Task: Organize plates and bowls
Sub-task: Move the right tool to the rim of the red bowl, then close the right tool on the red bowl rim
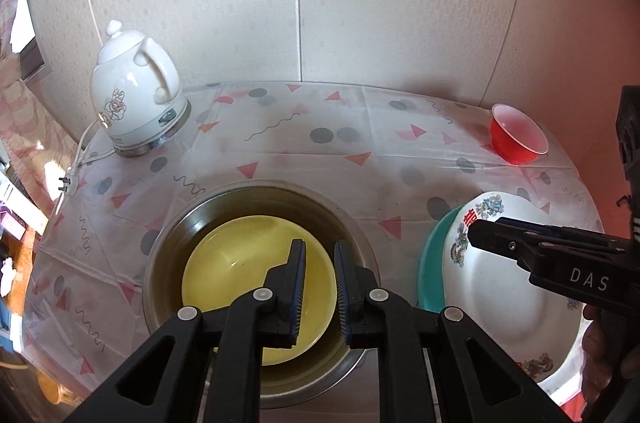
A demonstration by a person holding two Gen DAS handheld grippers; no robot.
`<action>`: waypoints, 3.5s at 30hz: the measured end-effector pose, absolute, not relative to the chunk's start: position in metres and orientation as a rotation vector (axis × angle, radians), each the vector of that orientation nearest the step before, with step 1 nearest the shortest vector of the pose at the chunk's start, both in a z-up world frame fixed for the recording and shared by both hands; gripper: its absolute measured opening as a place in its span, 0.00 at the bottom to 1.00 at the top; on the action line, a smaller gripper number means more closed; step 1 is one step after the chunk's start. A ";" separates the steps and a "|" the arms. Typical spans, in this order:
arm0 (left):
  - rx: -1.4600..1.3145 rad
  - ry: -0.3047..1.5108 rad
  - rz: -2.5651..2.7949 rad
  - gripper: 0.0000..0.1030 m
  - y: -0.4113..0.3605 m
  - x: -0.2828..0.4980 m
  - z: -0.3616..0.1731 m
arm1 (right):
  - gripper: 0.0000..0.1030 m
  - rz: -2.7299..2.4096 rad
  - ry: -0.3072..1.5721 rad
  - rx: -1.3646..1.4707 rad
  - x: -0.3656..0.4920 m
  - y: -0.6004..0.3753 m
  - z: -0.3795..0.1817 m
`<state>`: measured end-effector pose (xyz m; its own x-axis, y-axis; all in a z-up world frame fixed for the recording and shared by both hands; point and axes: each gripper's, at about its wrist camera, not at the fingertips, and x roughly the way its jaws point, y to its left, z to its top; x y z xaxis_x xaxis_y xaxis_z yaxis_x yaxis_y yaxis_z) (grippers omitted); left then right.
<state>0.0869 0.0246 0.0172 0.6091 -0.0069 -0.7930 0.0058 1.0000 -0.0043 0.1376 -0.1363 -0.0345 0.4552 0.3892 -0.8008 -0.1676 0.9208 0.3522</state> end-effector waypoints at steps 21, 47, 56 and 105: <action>-0.045 0.983 -0.145 0.31 -0.027 0.151 -0.002 | 0.38 -0.120 0.975 0.551 0.225 -0.330 -0.049; -0.157 1.017 -0.172 0.41 -0.017 0.190 -0.020 | 0.34 0.391 1.171 0.158 0.294 -0.217 -0.084; -0.205 1.005 -0.185 0.41 -0.018 0.201 -0.014 | 0.37 0.498 1.196 0.126 0.286 -0.184 -0.085; -0.213 1.081 -0.151 0.13 -0.046 0.233 -0.049 | 0.12 0.324 1.157 0.328 0.276 -0.190 -0.083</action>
